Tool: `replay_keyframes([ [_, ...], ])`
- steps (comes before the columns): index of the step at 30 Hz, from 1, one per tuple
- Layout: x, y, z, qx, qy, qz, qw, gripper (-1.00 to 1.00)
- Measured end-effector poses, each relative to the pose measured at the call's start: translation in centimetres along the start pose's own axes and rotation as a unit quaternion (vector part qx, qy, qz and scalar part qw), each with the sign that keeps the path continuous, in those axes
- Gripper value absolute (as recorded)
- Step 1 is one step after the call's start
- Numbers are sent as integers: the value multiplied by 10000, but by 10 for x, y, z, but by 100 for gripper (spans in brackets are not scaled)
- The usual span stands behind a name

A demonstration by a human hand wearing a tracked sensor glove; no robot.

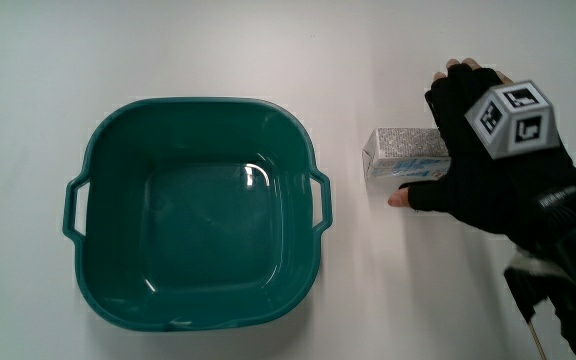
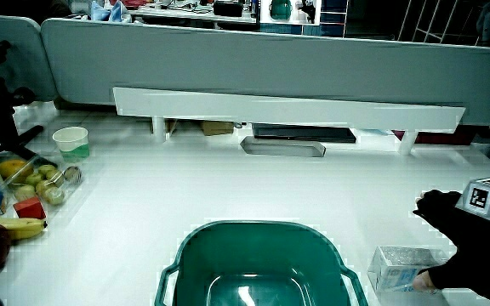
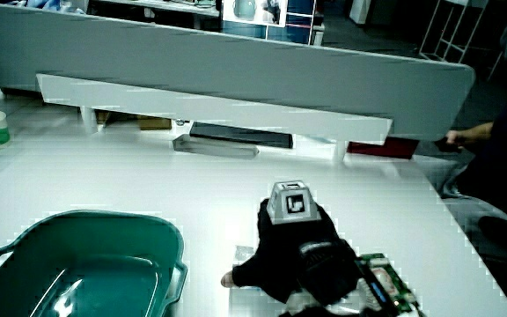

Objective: Pick milk from desk

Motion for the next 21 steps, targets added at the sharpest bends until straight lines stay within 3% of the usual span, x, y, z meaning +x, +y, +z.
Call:
replay_keyframes([
  [3, 3, 10, -3, -67, 57, -63, 9999, 0],
  [6, 1, 18, 2, -147, -80, -144, 9998, 0],
  [7, 3, 20, 0, 202, -570, -186, 9980, 0],
  [9, 7, 27, -2, 350, -700, -416, 9961, 0],
  [10, 4, 30, 2, 247, -716, -354, 9965, 0],
  [12, 4, 36, 4, 446, -899, -402, 9941, 0],
  [14, 5, 43, 5, 169, -736, -396, 9964, 0],
  [15, 9, 47, 2, 225, -751, -530, 9955, 0],
  [16, 9, 51, 3, 147, -691, -463, 9964, 0],
  [19, 12, 61, 4, 155, -750, -630, 9951, 0],
  [21, 15, 69, 3, -1, -645, -700, 9955, 0],
])
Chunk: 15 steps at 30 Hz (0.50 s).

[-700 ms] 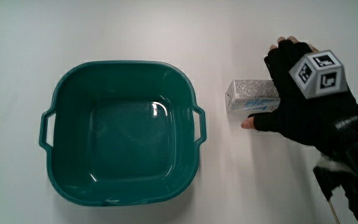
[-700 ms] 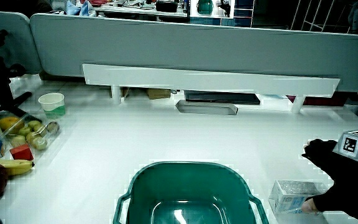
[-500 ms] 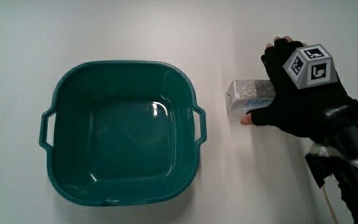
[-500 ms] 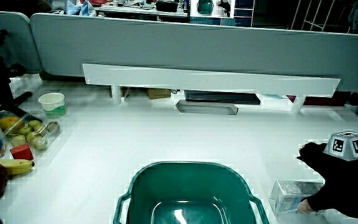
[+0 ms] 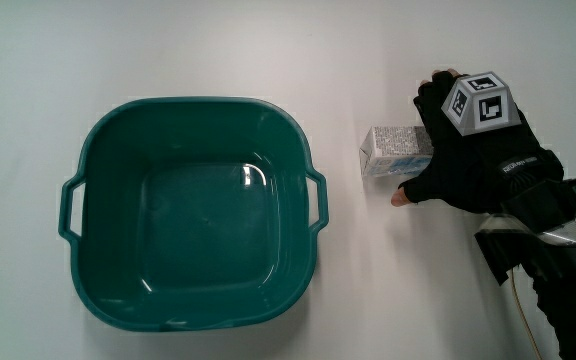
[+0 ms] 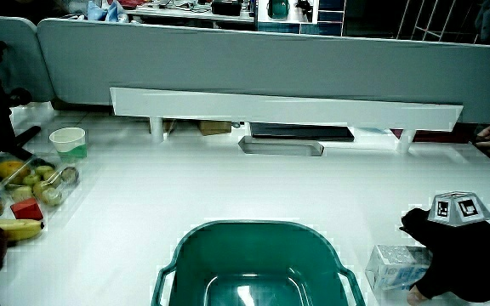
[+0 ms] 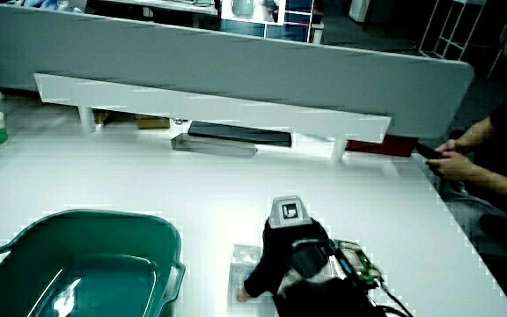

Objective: Pick milk from desk

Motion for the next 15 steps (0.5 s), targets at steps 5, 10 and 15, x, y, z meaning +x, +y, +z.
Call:
replay_keyframes([
  [5, 2, 19, -1, -729, 488, -16, 9961, 0],
  [10, 9, 41, -7, -95, -119, -192, 9997, 0],
  [15, 16, 67, -19, -666, 59, -406, 9969, 0],
])
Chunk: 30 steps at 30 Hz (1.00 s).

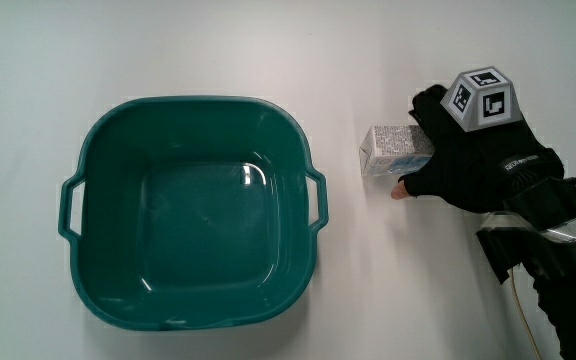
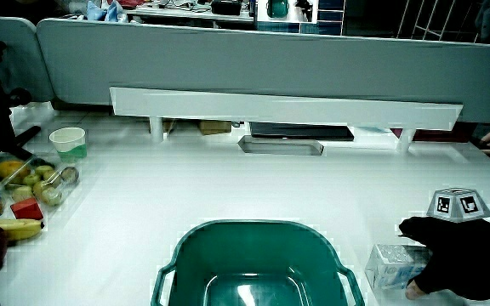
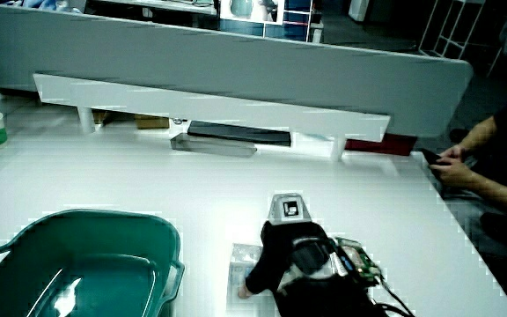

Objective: Pick milk from desk

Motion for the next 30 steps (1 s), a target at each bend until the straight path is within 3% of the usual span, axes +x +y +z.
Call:
replay_keyframes([
  [1, 0, 4, -1, 155, -65, -22, 9999, 0],
  [2, -4, 3, 5, -143, 134, 204, 9996, 0],
  [3, -6, 6, 5, -231, 158, 271, 9992, 0],
  [13, -9, 39, -14, -809, 67, 271, 9963, 0],
  [20, -10, 49, -20, -956, -82, 178, 9952, 0],
  [29, -9, 50, -18, -973, 26, 316, 9948, 5],
  [30, -10, 49, -17, -963, 85, 426, 9944, 8],
])
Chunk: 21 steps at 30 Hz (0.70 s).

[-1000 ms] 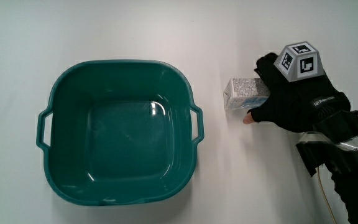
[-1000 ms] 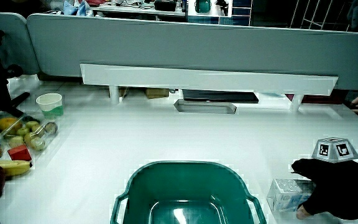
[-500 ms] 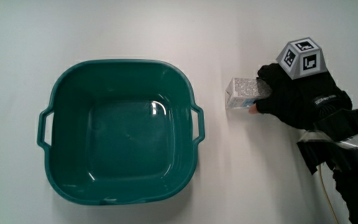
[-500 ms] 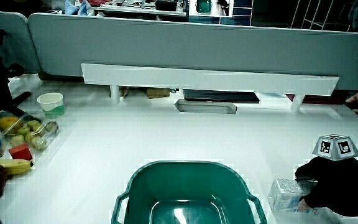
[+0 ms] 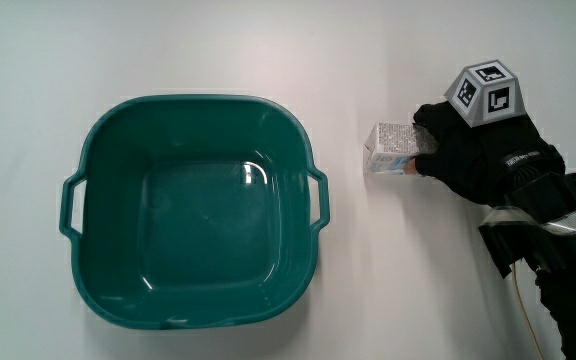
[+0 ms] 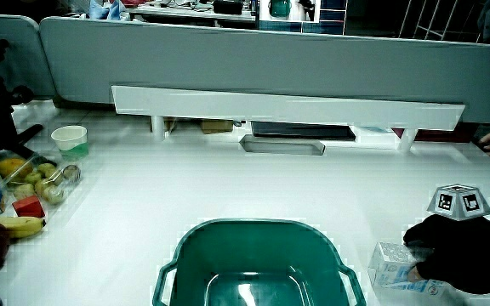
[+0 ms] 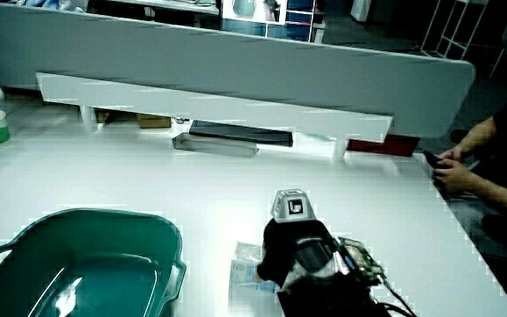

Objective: Pick milk from desk

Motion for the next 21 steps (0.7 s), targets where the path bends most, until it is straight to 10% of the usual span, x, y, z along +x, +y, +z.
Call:
replay_keyframes([
  [21, 6, -2, 7, 656, 8, 227, 9976, 60],
])
